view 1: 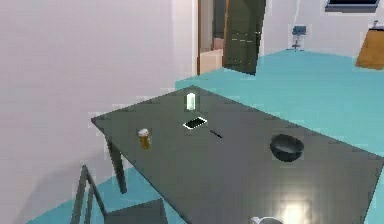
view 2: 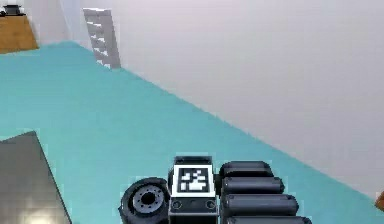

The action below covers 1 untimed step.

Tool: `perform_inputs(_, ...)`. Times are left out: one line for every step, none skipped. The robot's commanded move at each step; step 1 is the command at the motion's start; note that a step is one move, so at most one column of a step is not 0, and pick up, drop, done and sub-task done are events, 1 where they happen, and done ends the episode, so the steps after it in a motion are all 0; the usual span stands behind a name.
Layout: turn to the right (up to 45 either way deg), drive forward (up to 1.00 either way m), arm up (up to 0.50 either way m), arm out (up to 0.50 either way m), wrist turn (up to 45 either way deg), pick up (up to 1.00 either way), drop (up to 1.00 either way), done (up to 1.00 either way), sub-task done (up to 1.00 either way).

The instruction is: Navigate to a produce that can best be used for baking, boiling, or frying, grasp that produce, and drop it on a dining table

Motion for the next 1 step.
perform_inputs(-45.0,0.00,0.00,0.00,0.0,0.00,0.00,0.00,0.00)
